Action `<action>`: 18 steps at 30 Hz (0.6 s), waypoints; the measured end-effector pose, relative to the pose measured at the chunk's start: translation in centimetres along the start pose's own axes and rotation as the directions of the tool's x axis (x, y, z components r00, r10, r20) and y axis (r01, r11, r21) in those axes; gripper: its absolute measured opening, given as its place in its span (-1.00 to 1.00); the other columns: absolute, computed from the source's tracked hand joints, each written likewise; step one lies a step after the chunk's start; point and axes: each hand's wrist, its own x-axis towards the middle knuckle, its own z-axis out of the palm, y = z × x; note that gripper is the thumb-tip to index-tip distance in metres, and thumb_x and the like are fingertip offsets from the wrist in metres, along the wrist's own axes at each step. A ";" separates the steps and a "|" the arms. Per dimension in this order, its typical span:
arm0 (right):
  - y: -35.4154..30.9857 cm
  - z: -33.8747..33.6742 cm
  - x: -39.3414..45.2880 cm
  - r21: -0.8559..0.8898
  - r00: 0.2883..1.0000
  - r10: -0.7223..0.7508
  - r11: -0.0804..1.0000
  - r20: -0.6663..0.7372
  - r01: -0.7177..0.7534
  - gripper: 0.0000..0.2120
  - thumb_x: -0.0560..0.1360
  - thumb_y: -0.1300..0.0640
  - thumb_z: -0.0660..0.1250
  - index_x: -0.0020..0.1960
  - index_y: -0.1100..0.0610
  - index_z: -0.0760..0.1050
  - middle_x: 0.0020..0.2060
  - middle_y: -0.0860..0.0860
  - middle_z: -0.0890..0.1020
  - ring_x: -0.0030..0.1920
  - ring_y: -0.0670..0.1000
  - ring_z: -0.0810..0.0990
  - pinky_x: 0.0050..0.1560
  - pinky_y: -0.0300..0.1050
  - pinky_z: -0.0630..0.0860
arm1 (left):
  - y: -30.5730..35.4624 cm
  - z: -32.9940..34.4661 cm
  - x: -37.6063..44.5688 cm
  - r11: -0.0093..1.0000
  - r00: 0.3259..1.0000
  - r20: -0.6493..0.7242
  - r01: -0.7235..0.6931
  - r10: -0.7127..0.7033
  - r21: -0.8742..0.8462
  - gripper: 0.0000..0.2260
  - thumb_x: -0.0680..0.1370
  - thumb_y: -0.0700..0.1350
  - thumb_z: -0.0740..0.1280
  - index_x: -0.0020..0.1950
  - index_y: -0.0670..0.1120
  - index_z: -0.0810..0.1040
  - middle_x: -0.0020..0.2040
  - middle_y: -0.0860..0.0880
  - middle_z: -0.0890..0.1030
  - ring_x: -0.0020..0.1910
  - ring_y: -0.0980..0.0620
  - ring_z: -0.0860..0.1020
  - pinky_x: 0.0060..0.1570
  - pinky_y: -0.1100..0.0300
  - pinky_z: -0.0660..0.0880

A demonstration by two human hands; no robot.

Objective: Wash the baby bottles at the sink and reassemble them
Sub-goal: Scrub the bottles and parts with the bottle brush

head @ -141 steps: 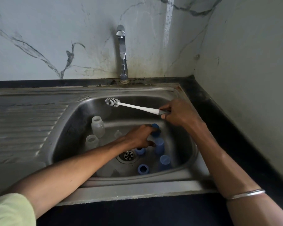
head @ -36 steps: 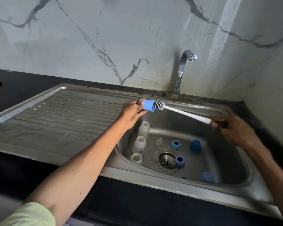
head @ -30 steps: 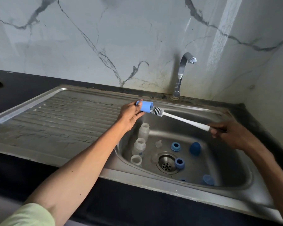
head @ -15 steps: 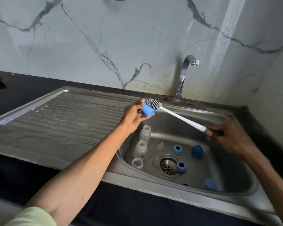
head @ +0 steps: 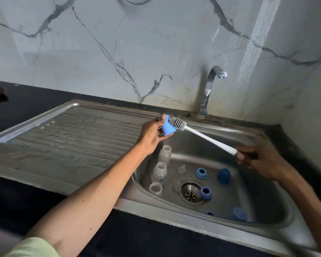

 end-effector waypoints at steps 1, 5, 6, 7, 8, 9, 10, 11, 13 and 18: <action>-0.1 0.2 0.0 -0.008 1.000 -0.011 1.000 -0.015 0.011 -0.72 0.59 0.12 0.29 0.28 0.09 0.56 -0.16 -0.17 0.57 -0.16 -0.19 0.47 0.00 -0.19 0.36 | -0.1 0.1 -0.2 1.000 1.000 0.019 0.010 -0.011 0.015 -0.73 0.57 -0.08 0.40 0.18 -0.23 0.59 0.16 -0.25 0.61 0.04 -0.18 0.64 -0.01 -0.14 0.64; -0.8 1.6 0.0 -0.016 0.995 -0.062 0.998 -0.074 0.061 -0.71 0.61 0.09 0.25 0.31 0.07 0.53 -0.14 -0.13 0.55 -0.17 -0.24 0.45 -0.23 -0.42 0.26 | -0.6 1.1 -1.0 0.996 0.994 0.071 0.080 -0.078 -0.040 -0.86 0.59 -0.15 0.38 0.00 -0.22 0.54 0.06 -0.24 0.58 0.15 -0.28 0.58 -0.08 -0.25 0.60; -1.0 1.7 0.0 -0.018 0.996 -0.061 0.998 -0.066 0.060 -0.71 0.61 0.09 0.25 0.30 0.07 0.53 -0.15 -0.13 0.54 -0.17 -0.25 0.44 -0.23 -0.41 0.25 | -0.5 1.2 -1.1 0.995 0.995 0.055 0.082 -0.079 -0.060 -0.85 0.58 -0.15 0.38 0.00 -0.24 0.54 0.07 -0.26 0.58 0.18 -0.31 0.57 -0.08 -0.25 0.60; -0.9 1.5 0.0 -0.020 0.997 -0.059 0.998 -0.046 0.059 -0.71 0.61 0.09 0.25 0.30 0.07 0.53 -0.17 -0.14 0.54 -0.18 -0.26 0.44 -0.23 -0.40 0.26 | -0.4 1.2 -0.9 0.994 0.997 0.032 0.074 -0.072 -0.079 -0.84 0.58 -0.14 0.38 0.01 -0.25 0.54 0.10 -0.28 0.59 0.20 -0.31 0.57 -0.05 -0.25 0.61; -0.7 1.2 0.0 -0.022 0.998 -0.058 0.998 -0.020 0.058 -0.71 0.60 0.09 0.26 0.29 0.08 0.54 -0.21 -0.16 0.53 -0.19 -0.27 0.43 -0.21 -0.41 0.27 | -0.3 1.0 -0.7 0.994 0.998 0.015 0.063 -0.062 -0.091 -0.83 0.57 -0.14 0.38 0.01 -0.25 0.55 0.14 -0.30 0.59 0.20 -0.30 0.58 0.01 -0.24 0.61; -0.3 0.9 0.0 -0.029 0.998 -0.058 0.998 0.004 0.058 -0.72 0.60 0.10 0.27 0.28 0.09 0.56 -0.26 -0.21 0.52 -0.21 -0.28 0.42 -0.20 -0.41 0.27 | -0.1 0.8 -0.5 0.994 0.999 0.005 0.051 -0.051 -0.092 -0.82 0.58 -0.13 0.38 0.02 -0.25 0.55 0.18 -0.30 0.59 0.20 -0.27 0.58 0.08 -0.24 0.60; -0.2 0.5 0.0 -0.034 0.998 -0.053 0.998 0.022 0.053 -0.73 0.60 0.10 0.28 0.26 0.10 0.57 -0.33 -0.26 0.51 -0.23 -0.29 0.42 -0.19 -0.41 0.28 | 0.1 0.6 -0.4 0.995 0.999 -0.005 0.043 -0.043 -0.090 -0.82 0.58 -0.13 0.37 0.03 -0.25 0.56 0.20 -0.30 0.59 0.19 -0.25 0.59 0.13 -0.23 0.57; 0.0 0.2 -0.1 -0.038 0.998 -0.050 0.998 0.028 0.051 -0.75 0.59 0.11 0.29 0.24 0.10 0.59 -0.41 -0.28 0.51 -0.25 -0.28 0.43 -0.19 -0.40 0.29 | 0.2 0.4 -0.3 0.996 0.999 -0.012 0.038 -0.039 -0.082 -0.83 0.59 -0.13 0.36 0.03 -0.24 0.55 0.19 -0.29 0.59 0.16 -0.22 0.60 0.15 -0.22 0.55; 0.1 0.2 0.0 -0.050 0.999 -0.052 0.997 0.012 0.052 -0.76 0.59 0.10 0.30 0.21 0.08 0.60 -0.46 -0.29 0.51 -0.26 -0.28 0.42 -0.20 -0.32 0.31 | 0.0 0.4 -0.1 0.998 0.999 -0.008 0.030 -0.031 -0.055 -0.87 0.61 -0.15 0.34 0.05 -0.22 0.57 0.18 -0.27 0.60 0.07 -0.18 0.62 0.14 -0.19 0.55; -0.7 1.5 0.0 -0.025 0.998 -0.027 0.999 -0.056 0.026 -0.74 0.61 0.07 0.25 0.26 0.04 0.56 -0.22 -0.11 0.57 -0.19 -0.15 0.50 -0.26 -0.33 0.30 | -0.6 1.0 -0.3 0.997 0.999 0.015 0.044 -0.044 -0.057 -0.73 0.63 -0.30 0.26 0.33 -0.28 0.50 0.23 -0.26 0.57 0.15 -0.20 0.59 0.16 -0.14 0.54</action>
